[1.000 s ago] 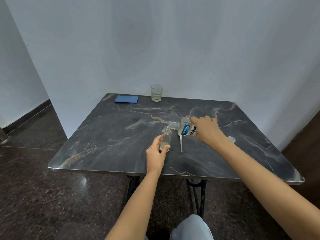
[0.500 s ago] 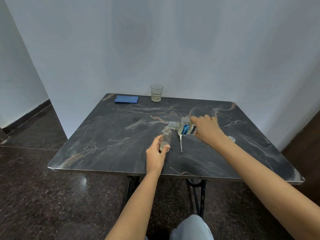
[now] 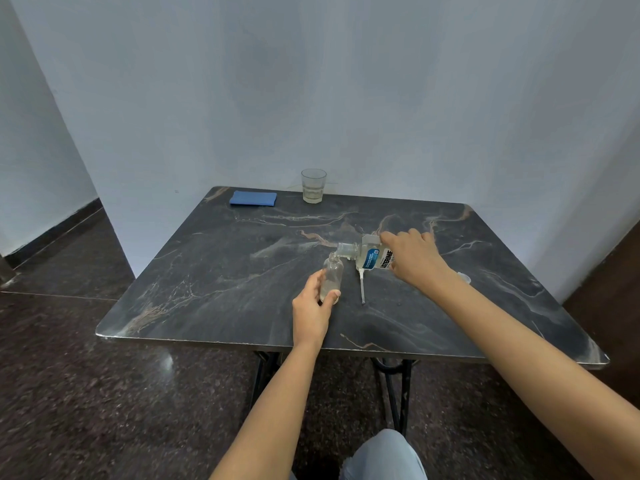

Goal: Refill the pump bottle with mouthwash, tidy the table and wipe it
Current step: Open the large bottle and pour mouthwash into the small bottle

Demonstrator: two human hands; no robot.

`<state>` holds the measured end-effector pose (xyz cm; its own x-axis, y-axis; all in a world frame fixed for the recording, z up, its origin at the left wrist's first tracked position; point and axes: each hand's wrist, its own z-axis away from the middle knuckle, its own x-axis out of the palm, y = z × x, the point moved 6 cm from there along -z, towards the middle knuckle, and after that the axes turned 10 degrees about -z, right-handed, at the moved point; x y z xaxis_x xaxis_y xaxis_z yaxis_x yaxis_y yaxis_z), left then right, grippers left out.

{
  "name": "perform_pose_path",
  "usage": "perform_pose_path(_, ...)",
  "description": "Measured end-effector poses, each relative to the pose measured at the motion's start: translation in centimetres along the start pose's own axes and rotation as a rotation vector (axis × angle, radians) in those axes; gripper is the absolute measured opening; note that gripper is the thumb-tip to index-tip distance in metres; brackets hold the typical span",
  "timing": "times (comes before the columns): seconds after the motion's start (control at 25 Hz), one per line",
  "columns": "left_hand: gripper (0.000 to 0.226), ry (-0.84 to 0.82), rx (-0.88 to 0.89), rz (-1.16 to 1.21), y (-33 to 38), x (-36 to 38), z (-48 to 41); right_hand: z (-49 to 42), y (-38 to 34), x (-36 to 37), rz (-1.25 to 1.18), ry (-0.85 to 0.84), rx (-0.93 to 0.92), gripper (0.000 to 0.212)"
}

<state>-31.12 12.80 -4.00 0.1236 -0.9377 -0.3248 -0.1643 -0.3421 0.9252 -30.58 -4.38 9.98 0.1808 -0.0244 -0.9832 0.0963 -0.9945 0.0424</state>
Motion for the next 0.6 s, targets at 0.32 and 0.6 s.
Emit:
perform_pose_path(0.32,0.044,0.001,-0.011,0.007,-0.12,0.01,-0.03,0.09,-0.13,-0.31,0.015,0.001,-0.004,0.042)
perform_pose_path(0.6,0.044,0.001,-0.01,-0.002,-0.33,0.14,-0.14,0.12,-0.16,-0.32,0.022,-0.001,-0.002,0.041)
